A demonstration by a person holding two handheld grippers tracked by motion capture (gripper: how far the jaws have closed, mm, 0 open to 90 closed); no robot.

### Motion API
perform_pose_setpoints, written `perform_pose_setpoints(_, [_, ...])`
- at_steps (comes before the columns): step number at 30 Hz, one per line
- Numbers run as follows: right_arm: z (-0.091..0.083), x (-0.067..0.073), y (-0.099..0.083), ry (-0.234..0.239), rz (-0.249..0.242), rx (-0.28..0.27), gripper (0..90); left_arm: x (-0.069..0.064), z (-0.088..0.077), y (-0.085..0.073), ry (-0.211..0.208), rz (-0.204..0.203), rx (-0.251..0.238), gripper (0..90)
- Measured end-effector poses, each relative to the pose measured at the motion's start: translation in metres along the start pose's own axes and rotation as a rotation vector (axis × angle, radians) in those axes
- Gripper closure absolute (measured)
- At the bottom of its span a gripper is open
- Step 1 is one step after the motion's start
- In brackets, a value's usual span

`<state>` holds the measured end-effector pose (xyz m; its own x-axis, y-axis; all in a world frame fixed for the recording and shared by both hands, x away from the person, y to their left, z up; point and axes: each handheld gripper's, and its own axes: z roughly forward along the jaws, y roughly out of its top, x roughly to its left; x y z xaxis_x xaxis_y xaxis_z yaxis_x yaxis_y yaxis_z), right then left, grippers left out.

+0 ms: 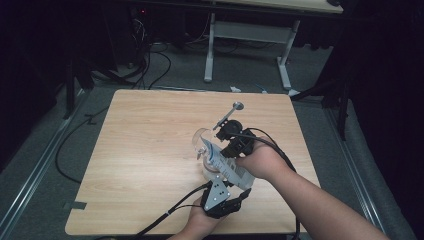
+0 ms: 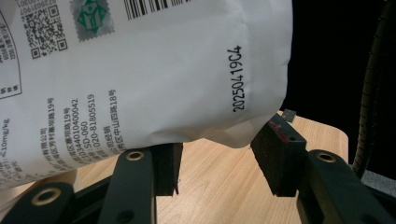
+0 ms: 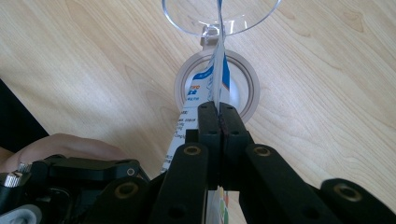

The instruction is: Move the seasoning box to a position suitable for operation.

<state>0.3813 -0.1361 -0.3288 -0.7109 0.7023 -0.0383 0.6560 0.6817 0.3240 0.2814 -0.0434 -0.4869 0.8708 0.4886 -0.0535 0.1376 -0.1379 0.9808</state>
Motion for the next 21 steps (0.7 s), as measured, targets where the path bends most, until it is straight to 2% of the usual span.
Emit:
perform_pose_setpoints(13, [0.0013,-0.0004,0.0011,0.000,0.002,-0.007,89.6,0.0004,0.0002,0.0000,0.001,-0.002,-0.007,54.8])
perform_pose_setpoints(17, [-0.0003,0.0003,0.0008,-0.003,0.019,-0.009,89.7,0.0009,0.0002,0.0005,0.002,-0.003,-0.011,54.9])
perform_pose_setpoints(21, [-0.0019,-0.0013,0.0014,-0.001,0.003,-0.020,89.6,0.0019,0.0003,0.0013,0.004,-0.004,-0.013,54.9])
